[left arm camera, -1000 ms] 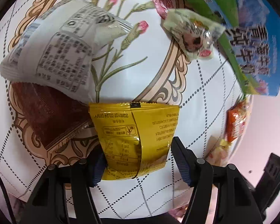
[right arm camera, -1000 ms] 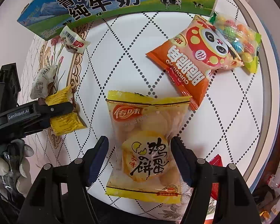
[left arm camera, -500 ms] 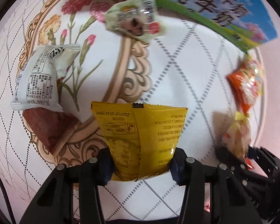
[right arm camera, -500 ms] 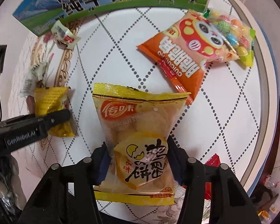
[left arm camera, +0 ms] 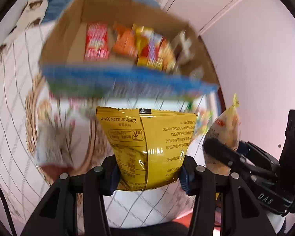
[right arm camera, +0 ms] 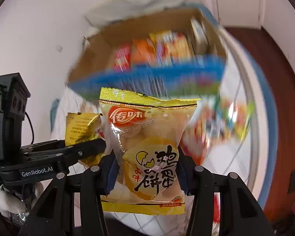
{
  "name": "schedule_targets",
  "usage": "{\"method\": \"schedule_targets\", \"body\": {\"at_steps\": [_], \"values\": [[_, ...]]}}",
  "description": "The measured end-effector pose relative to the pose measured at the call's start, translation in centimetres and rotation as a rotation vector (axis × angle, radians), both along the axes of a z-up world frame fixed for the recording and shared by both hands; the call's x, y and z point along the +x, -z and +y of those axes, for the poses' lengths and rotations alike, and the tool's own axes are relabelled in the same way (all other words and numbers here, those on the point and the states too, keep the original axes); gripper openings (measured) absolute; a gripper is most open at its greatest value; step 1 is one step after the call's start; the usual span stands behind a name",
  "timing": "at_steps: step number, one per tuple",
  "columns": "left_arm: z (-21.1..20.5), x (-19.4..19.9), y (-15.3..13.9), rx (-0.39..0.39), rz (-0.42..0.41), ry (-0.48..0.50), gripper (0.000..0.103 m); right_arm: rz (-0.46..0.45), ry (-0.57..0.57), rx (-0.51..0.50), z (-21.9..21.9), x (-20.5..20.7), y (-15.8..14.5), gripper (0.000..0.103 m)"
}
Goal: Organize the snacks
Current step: 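Carry the yellow bag and egg biscuit bag into the box and open both tools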
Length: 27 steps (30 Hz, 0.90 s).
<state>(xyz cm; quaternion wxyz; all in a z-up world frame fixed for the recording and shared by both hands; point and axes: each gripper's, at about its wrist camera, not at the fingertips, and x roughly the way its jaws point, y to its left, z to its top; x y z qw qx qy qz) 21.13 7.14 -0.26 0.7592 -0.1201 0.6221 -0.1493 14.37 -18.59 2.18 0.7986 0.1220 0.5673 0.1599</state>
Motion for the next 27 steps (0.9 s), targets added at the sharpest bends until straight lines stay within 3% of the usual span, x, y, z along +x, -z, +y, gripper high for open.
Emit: {"method": "schedule_targets", "body": {"at_steps": [2,6,11,16,18,19,20,21,22,27], "values": [[-0.3,2.5,-2.3,0.014,-0.033,0.006,0.046,-0.057,0.003,-0.012,-0.1,2.3,-2.0,0.053],[0.0,7.5,-2.4,0.057,-0.052,-0.008,0.046,-0.121,0.027,-0.073,0.3,7.1,-3.4,0.053],[0.5,12.8,0.5,0.092,0.012,-0.033,0.046,-0.1,0.04,-0.145,0.4,13.3,-1.9,0.053],[0.4,16.1,5.7,0.13,0.074,-0.035,0.047,-0.043,0.043,-0.198,0.0,16.4,1.1,0.053],[0.4,16.8,7.2,0.161,0.106,-0.042,0.047,-0.002,0.043,-0.202,-0.1,17.4,2.8,0.061],[0.4,17.1,7.8,0.167,0.118,-0.044,0.05,0.026,0.041,-0.215,0.5,17.9,3.8,0.069],[0.3,17.2,8.2,0.171,0.123,-0.041,0.067,0.046,0.041,-0.218,0.4,18.2,4.4,0.09],[0.3,17.3,8.4,0.184,0.113,-0.039,0.081,0.057,0.036,-0.216,0.5,18.3,4.7,0.1],[0.3,17.3,8.2,0.194,0.097,-0.042,0.101,0.068,0.032,-0.222,0.6,18.4,5.0,0.1],[0.5,17.1,8.1,0.176,0.078,-0.051,0.102,0.076,0.036,-0.231,0.4,18.4,5.4,0.1]]}}
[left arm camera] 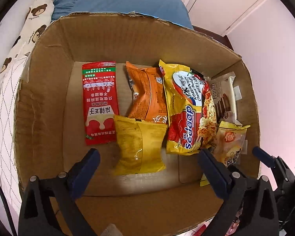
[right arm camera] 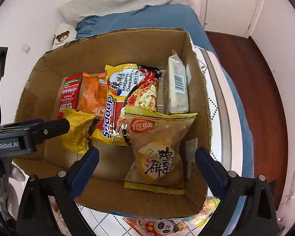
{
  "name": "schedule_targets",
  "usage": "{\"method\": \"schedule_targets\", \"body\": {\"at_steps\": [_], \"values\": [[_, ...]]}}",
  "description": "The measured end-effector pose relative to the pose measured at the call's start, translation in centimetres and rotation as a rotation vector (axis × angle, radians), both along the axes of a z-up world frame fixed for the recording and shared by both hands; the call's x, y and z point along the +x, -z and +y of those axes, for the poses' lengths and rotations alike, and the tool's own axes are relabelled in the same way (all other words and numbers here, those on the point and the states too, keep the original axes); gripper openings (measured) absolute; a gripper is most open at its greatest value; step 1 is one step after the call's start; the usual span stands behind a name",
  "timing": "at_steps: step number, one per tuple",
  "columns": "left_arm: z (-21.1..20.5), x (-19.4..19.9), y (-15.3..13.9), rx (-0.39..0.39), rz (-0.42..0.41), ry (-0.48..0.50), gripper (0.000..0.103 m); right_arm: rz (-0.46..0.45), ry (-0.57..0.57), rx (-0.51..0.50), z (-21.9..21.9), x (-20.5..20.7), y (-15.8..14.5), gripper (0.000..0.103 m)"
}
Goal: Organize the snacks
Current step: 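Carry the yellow bag and egg biscuit bag into the box and open both tools, then raise both tools out of the box and move back over the bed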
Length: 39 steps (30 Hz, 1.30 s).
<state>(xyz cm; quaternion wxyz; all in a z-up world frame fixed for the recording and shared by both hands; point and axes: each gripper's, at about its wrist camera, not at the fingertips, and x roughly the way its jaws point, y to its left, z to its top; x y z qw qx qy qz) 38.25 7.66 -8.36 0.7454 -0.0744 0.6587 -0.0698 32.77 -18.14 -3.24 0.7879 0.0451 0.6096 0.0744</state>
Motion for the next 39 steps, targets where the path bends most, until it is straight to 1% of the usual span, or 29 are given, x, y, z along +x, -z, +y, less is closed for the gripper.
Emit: {"method": "schedule_targets", "body": {"at_steps": [3,7,11,15,19,28,34,39], "values": [[0.1,-0.4,-0.2,0.019,-0.014,0.001,0.102,0.003,0.008,-0.003,0.1,0.0,-0.3,0.1],[0.4,-1.4,-0.8,0.041,-0.038,0.0,0.102,0.014,0.012,-0.002,0.4,-0.4,0.1,0.1],[0.6,-2.9,-2.2,0.095,-0.096,0.002,0.102,0.008,0.029,-0.004,0.4,-1.2,0.0,0.1],[0.9,-4.6,-4.0,0.136,-0.173,-0.006,0.102,-0.021,0.04,0.003,0.5,-2.3,-0.8,0.1],[1.3,-7.1,-6.4,0.173,-0.266,-0.016,0.102,-0.072,0.045,-0.009,0.4,-3.9,-2.4,0.1],[1.8,-12.0,-10.7,0.164,-0.388,-0.034,0.102,-0.204,0.046,-0.022,0.3,-8.2,-7.3,0.1],[1.4,-15.4,-13.9,0.187,-0.494,-0.04,0.102,-0.284,0.036,-0.016,0.6,-11.4,-10.6,0.1],[1.3,-17.4,-15.1,0.202,-0.545,-0.037,0.102,-0.342,0.052,0.0,0.7,-13.7,-12.7,0.1]]}}
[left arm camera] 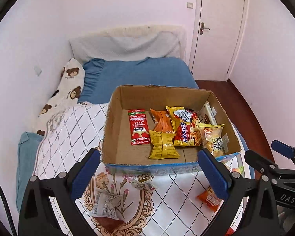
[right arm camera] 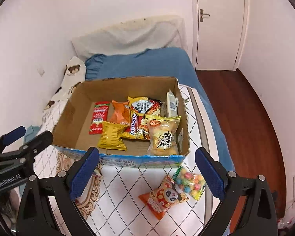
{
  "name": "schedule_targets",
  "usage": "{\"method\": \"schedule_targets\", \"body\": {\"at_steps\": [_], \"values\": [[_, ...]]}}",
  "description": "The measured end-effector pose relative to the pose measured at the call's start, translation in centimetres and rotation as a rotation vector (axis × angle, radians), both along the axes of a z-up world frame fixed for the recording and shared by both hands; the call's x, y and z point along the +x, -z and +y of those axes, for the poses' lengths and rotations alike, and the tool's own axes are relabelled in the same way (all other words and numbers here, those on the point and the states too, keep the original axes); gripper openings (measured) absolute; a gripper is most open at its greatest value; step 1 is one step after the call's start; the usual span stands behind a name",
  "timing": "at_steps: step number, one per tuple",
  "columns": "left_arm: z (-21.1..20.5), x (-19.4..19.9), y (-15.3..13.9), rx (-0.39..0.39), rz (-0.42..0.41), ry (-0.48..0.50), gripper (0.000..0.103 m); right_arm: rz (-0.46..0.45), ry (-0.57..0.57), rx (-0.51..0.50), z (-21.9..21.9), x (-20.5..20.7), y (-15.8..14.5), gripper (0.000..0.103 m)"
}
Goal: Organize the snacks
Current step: 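Raise both tools out of the box and move back over the bed, then grasp the orange panda bag with the right tool while the left tool grasps the white printed packet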
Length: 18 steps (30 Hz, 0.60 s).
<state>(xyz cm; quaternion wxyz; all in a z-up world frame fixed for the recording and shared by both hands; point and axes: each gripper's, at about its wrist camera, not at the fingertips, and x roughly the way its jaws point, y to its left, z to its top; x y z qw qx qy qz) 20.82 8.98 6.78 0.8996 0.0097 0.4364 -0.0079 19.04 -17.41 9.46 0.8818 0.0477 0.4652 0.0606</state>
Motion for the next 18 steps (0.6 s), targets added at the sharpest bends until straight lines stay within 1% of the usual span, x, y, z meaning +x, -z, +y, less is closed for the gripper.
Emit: {"method": "schedule_targets", "body": {"at_steps": [5,6,8,10,12,13,14,15,17,18], "values": [[0.5,-1.2,0.2,-0.011,0.004,-0.023,0.102,-0.014,-0.002,0.041,-0.1,-1.4,-0.9,0.1],[0.6,-1.4,0.6,-0.013,0.015,-0.028,0.102,-0.008,-0.003,0.053,-0.3,-1.5,-0.7,0.1],[1.0,-1.9,1.7,-0.02,0.044,-0.044,0.102,0.033,0.004,0.068,-0.8,-1.5,0.5,0.1],[1.5,-2.5,3.4,-0.018,0.087,-0.065,0.102,0.1,0.034,0.09,-1.7,-1.4,2.7,0.1],[2.3,-3.1,5.5,-0.023,0.141,-0.092,0.102,0.185,0.061,0.152,-2.9,-1.1,6.0,0.099],[2.7,-3.3,6.4,-0.025,0.166,-0.107,0.102,0.228,0.077,0.176,-3.5,-1.0,7.8,0.096],[3.4,-3.7,7.5,-0.03,0.196,-0.128,0.102,0.285,0.099,0.21,-4.2,-0.8,10.2,0.086],[4.2,-4.0,8.7,-0.034,0.227,-0.155,0.102,0.317,0.123,0.228,-4.8,-0.8,11.8,0.08],[5.9,-4.5,10.6,-0.034,0.274,-0.202,0.102,0.368,0.169,0.268,-5.7,-0.9,14.5,0.08],[6.7,-4.7,11.5,-0.037,0.297,-0.223,0.102,0.378,0.188,0.284,-5.9,-0.9,15.4,0.08]]}}
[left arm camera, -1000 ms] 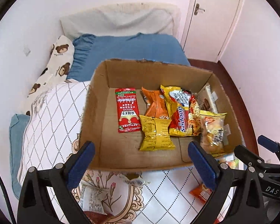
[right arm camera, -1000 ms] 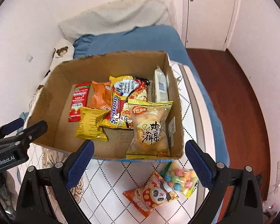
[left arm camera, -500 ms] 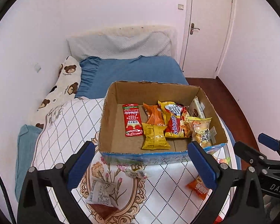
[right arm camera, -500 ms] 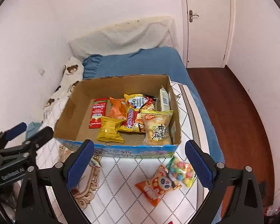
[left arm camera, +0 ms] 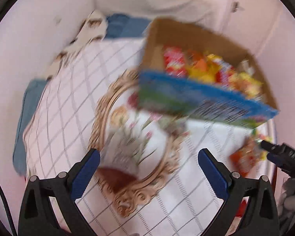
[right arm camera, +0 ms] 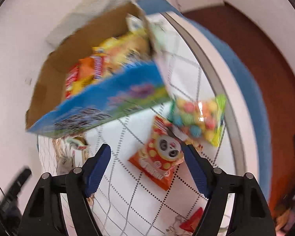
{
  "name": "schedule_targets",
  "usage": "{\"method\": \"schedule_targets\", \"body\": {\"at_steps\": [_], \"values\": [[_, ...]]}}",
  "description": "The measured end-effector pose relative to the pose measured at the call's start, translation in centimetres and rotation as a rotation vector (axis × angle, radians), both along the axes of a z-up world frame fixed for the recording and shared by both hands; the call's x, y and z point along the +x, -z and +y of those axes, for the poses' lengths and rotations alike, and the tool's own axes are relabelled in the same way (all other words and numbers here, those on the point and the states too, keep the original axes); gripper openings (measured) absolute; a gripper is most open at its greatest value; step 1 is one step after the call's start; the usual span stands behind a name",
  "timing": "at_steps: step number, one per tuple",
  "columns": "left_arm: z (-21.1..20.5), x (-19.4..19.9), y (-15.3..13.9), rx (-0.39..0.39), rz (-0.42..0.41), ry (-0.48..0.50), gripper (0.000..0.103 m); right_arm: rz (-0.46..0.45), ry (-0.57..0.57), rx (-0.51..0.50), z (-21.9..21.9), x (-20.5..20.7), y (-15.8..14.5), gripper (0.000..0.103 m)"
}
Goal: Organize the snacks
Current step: 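Grasp the orange panda bag with the right tool while the left tool grasps the white printed packet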
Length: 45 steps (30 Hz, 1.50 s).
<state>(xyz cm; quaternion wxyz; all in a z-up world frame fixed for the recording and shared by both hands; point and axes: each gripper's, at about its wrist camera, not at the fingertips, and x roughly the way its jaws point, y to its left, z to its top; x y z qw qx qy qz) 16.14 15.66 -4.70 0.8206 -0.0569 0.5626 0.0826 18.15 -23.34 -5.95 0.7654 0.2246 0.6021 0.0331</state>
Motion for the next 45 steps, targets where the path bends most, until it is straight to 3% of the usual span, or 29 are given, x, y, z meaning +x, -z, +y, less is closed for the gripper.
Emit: {"method": "schedule_targets", "body": {"at_steps": [6,7,9,13,15,18,19,21,24,27,29,33,36,42,45], "values": [[4.3,-0.7,3.3,0.027,0.076,-0.098,0.102,0.078,0.063,0.035,0.7,1.5,4.7,0.078],[4.9,-0.7,3.5,0.021,0.083,-0.108,0.102,0.078,0.045,0.016,1.3,2.0,5.2,0.075],[6.3,-0.7,4.2,-0.005,0.109,-0.127,0.102,0.084,-0.006,-0.017,2.7,2.6,5.9,0.055],[8.9,-0.8,5.5,-0.044,0.155,-0.167,0.102,0.077,-0.231,-0.118,7.3,2.1,6.4,0.051],[9.4,-0.8,6.0,-0.05,0.174,-0.161,0.102,0.064,-0.349,-0.183,9.8,0.9,6.4,0.051],[9.7,-1.1,7.1,-0.078,0.213,-0.14,0.102,0.078,-0.417,-0.192,11.5,-0.4,6.5,0.054],[9.7,-1.3,7.8,-0.092,0.241,-0.137,0.102,0.082,-0.417,-0.173,11.6,-0.6,6.4,0.058],[9.8,-1.9,9.5,-0.155,0.292,-0.146,0.102,0.07,-0.393,-0.14,11.3,-1.0,5.6,0.078],[9.9,-2.4,11.7,-0.232,0.34,-0.192,0.102,0.032,-0.358,-0.119,10.4,-1.5,3.7,0.078],[9.9,-2.0,12.7,-0.26,0.357,-0.238,0.102,0.01,-0.318,-0.101,9.1,-2.1,2.0,0.078],[9.7,-1.9,11.6,-0.232,0.319,-0.256,0.102,0.011,-0.279,-0.098,7.9,-2.5,1.5,0.078],[7.5,-1.3,7.2,-0.119,0.194,-0.131,0.102,0.008,-0.239,-0.12,5.7,-2.7,0.8,0.078],[5.4,0.3,6.0,0.001,0.156,-0.017,0.102,0.025,-0.237,-0.167,4.5,-2.4,0.4,0.078],[2.8,3.9,9.4,0.041,0.283,0.135,0.102,0.101,-0.224,-0.214,3.0,-2.2,1.8,0.078],[1.9,4.6,11.3,0.035,0.332,0.175,0.098,0.103,-0.135,-0.16,1.3,-3.0,1.9,0.078]]}}
